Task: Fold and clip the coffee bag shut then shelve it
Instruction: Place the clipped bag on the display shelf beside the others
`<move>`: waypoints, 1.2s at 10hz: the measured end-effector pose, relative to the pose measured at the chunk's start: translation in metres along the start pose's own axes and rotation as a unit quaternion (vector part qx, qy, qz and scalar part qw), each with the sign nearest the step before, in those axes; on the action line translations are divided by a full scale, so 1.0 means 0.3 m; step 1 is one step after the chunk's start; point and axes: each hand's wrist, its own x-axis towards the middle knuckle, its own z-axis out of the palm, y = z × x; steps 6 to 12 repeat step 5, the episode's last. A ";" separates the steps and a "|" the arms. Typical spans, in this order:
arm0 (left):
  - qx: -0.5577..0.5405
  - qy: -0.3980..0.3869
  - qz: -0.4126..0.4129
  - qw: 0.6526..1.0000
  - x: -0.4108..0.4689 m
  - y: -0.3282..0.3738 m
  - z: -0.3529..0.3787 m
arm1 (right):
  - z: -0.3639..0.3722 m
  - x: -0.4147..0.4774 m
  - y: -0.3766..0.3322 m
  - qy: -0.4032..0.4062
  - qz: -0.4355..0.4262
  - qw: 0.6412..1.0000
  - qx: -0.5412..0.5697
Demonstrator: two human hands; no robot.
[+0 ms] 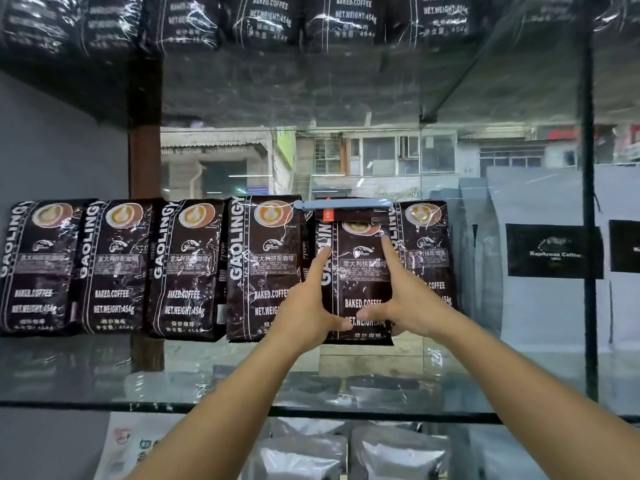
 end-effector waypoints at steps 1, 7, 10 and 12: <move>0.003 0.006 0.000 1.000 0.004 -0.007 0.004 | -0.006 -0.008 0.008 -0.007 -0.006 1.000 0.015; -0.038 -0.026 0.013 0.999 -0.042 0.010 -0.030 | -0.015 -0.055 -0.015 0.041 -0.020 0.999 -0.023; -0.038 -0.026 0.013 0.999 -0.042 0.010 -0.030 | -0.015 -0.055 -0.015 0.041 -0.020 0.999 -0.023; -0.038 -0.026 0.013 0.999 -0.042 0.010 -0.030 | -0.015 -0.055 -0.015 0.041 -0.020 0.999 -0.023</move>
